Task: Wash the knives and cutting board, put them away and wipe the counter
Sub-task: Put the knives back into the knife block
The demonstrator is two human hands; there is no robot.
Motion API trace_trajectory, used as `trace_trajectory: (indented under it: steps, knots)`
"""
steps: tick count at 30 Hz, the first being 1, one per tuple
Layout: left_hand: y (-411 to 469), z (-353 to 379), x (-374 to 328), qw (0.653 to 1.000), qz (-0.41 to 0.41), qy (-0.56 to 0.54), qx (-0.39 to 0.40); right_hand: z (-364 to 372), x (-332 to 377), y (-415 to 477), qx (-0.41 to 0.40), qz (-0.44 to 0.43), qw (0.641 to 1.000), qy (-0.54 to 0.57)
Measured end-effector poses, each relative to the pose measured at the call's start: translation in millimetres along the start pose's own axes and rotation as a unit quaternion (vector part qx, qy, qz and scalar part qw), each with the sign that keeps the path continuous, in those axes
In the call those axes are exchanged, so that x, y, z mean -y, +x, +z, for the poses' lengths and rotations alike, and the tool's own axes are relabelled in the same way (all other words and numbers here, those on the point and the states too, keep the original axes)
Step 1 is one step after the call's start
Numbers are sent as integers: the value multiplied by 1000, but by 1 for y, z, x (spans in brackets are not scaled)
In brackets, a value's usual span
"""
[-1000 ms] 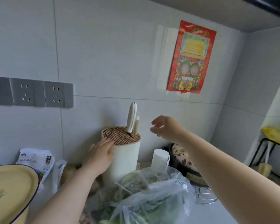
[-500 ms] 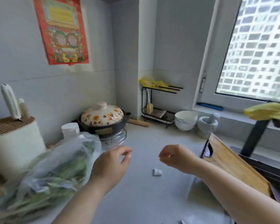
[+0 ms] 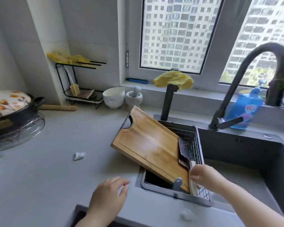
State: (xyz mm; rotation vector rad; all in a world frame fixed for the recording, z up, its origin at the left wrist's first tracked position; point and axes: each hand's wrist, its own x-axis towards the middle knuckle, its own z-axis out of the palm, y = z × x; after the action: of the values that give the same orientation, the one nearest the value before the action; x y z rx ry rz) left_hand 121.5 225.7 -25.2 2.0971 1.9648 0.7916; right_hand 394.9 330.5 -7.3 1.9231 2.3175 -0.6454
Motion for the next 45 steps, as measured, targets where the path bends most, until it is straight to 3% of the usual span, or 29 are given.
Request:
trace_trajectory:
  steps: [5,10,13,16,20,25,34,40,45]
  knots:
    - [14,63,-36,999,15,-4,41,6,-47,5,4,-12,996,-88]
    - [30,102,-57,997,-60,-23,45,6,-52,25,34,-170,956,-237]
    - [36,119,-66,997,-76,8,26,7,-51,44,64,-220,916,-329]
    - [41,123,-71,992,-94,48,70,6,-46,62,116,-228,870,-422]
    - [40,127,-68,990,-94,75,73,12,-30,81,202,-225,781,-546]
    - [40,131,-67,992,-84,86,30,15,-22,101,215,-233,717,-620]
    - [44,135,-62,992,-76,92,-29,7,-29,115,210,-336,701,-593]
    - [43,141,-58,990,-75,107,-50,7,-44,127,115,-394,762,-502]
    - [42,143,-58,990,-69,108,-53,0,-46,125,118,-369,806,-447]
